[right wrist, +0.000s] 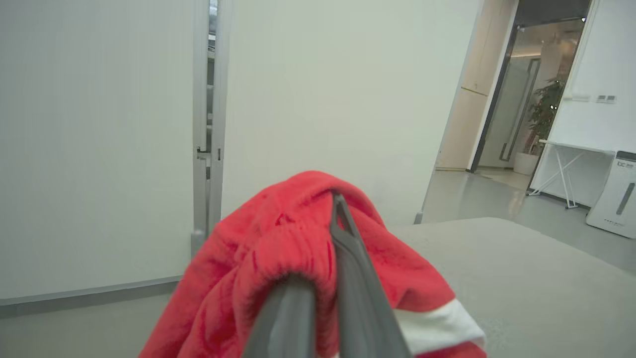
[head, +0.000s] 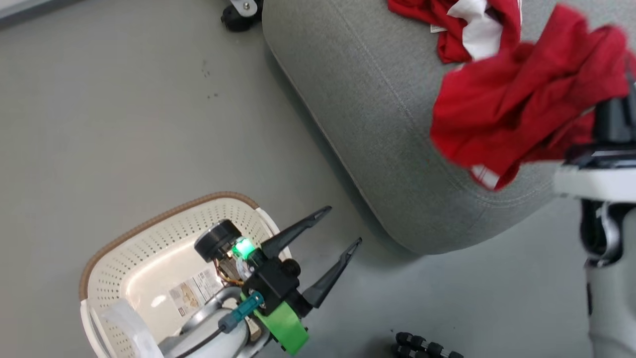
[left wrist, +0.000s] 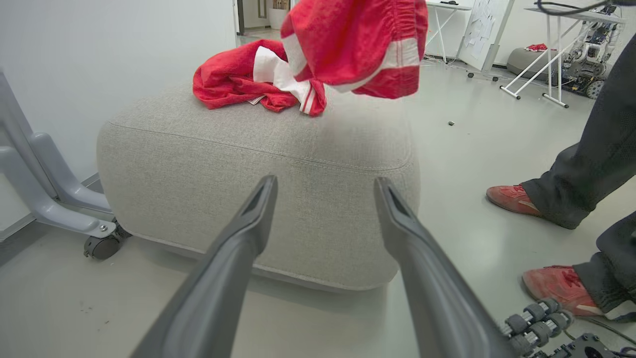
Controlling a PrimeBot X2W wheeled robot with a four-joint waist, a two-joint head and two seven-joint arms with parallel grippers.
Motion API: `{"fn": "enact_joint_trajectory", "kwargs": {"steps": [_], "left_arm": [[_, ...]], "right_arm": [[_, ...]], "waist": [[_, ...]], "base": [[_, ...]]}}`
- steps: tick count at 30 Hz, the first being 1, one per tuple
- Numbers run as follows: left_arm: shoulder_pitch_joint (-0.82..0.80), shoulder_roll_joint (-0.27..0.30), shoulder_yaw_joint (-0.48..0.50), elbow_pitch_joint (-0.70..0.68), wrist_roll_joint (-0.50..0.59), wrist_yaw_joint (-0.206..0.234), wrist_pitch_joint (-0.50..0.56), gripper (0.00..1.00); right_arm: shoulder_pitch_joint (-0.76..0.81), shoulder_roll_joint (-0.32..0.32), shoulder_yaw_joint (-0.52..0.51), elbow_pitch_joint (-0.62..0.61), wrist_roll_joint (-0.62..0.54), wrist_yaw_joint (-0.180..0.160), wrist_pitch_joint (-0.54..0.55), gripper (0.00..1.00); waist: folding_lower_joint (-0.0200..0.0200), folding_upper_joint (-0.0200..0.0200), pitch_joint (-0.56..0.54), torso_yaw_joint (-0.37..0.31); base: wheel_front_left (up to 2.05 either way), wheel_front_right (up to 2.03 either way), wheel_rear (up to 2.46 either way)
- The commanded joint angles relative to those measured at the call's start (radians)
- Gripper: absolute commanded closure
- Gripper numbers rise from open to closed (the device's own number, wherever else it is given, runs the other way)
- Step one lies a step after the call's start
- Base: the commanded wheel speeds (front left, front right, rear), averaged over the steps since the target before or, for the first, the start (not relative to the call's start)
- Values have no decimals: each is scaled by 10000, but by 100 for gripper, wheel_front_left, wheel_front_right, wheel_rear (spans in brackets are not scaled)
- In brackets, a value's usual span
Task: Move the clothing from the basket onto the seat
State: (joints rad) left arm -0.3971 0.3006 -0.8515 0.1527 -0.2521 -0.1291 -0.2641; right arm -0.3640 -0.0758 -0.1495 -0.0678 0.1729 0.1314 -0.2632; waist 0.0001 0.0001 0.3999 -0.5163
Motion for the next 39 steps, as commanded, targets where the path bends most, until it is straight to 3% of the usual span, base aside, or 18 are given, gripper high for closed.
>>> {"fn": "enact_joint_trajectory", "kwargs": {"steps": [1, 7, 12, 19, 20, 21, 25, 30, 34, 39], "left_arm": [[-425, 219, -9, 2, -44, -29, 0, 0], [-1516, 626, -139, -119, 79, -29, 0, 0], [-2064, 859, 4, -207, 44, -25, 0, 0], [-2170, 847, 204, -360, 155, 55, 0, 0], [-2164, 850, 212, -363, 164, 54, -1, 0], [-2150, 838, 225, -366, 175, 55, 0, 0], [-2057, 777, 307, -337, 155, 59, 0, 0], [-1855, 614, 333, -249, 119, 44, -1, 0], [-1634, 374, 490, -237, -6, 37, -1, 0], [-1086, -110, 1019, -199, -177, 247, -1, 0]], "right_arm": [[-651, -179, -301, -41, -69, -15, -22, 100], [-3345, -1557, -1698, 917, -64, -15, -22, 100], [-4843, -2384, -2140, 2131, -612, -18, -20, 100], [-5620, -2363, -3216, 4649, -1275, -17, -22, 100], [-5663, -2352, -3359, 4931, -1337, -18, -22, 75], [-5690, -2369, -3620, 5223, -1444, -18, -22, 0], [-5623, -1989, -4197, 5535, -1820, -17, -22, 0], [-4917, -1573, -4547, 4992, -1959, -17, -22, 0], [-3855, -1182, -4574, 4062, -1979, -17, -22, 0], [-2222, -654, -3783, 2865, -1835, -17, -21, 0]], "waist": [[-1, -1, 1417, 543], [-1, -1, 2853, 1381], [-1, -1, 3732, 1935], [-1, -1, 4178, 2335], [-1, -1, 4197, 2357], [-1, -1, 4220, 2381], [-1, -1, 4202, 2403], [-1, -1, 3859, 2350], [-1, -1, 3319, 2317], [-1, -1, 2336, 2396]], "base": [[0, 0, 0], [0, 0, 0], [0, 0, 0], [0, 0, 0], [0, 0, 0], [0, 0, 0], [0, 0, 0], [0, 0, 0], [0, 0, 0], [0, 0, 0]]}}
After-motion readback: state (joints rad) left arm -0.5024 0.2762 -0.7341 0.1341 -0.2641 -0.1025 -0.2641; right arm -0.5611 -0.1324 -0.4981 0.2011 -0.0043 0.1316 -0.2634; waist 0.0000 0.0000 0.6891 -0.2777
